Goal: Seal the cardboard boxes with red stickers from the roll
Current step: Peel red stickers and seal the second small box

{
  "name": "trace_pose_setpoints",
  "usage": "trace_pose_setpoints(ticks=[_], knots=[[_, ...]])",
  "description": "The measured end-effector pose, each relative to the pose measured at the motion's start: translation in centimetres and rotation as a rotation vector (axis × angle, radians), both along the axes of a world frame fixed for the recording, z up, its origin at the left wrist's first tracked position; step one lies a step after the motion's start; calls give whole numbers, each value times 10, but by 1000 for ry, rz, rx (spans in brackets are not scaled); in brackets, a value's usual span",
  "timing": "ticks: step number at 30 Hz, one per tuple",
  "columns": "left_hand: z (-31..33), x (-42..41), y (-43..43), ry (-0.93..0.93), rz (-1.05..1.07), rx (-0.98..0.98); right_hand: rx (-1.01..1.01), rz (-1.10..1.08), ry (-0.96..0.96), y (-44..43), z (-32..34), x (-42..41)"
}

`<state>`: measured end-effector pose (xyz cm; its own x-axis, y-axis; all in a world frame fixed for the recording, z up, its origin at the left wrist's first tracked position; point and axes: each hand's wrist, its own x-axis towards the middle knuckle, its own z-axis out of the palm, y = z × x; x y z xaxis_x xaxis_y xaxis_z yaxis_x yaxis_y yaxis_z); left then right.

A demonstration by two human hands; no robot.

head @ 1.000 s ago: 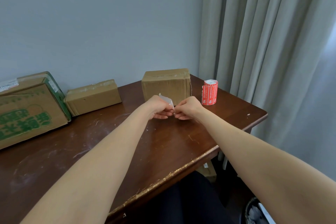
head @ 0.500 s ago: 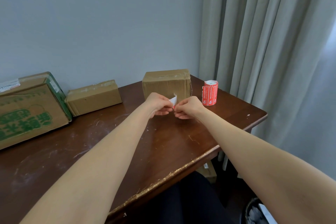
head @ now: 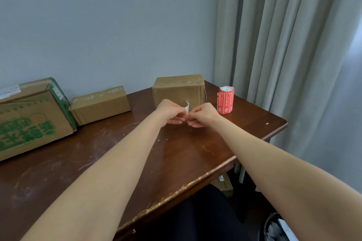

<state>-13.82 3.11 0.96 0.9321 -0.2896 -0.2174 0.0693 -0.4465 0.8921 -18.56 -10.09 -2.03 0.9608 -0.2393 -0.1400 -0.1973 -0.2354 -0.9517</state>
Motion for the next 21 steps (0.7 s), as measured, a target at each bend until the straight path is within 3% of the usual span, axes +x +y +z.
trace_pose_setpoints(ticks=[9, 21], knots=[[-1, 0, -1, -18, -6, 27, -75, -34, 16, 2, -2, 2], [-3, 0, 0, -4, 2, 21, 36, -53, 21, -1, -5, 1]])
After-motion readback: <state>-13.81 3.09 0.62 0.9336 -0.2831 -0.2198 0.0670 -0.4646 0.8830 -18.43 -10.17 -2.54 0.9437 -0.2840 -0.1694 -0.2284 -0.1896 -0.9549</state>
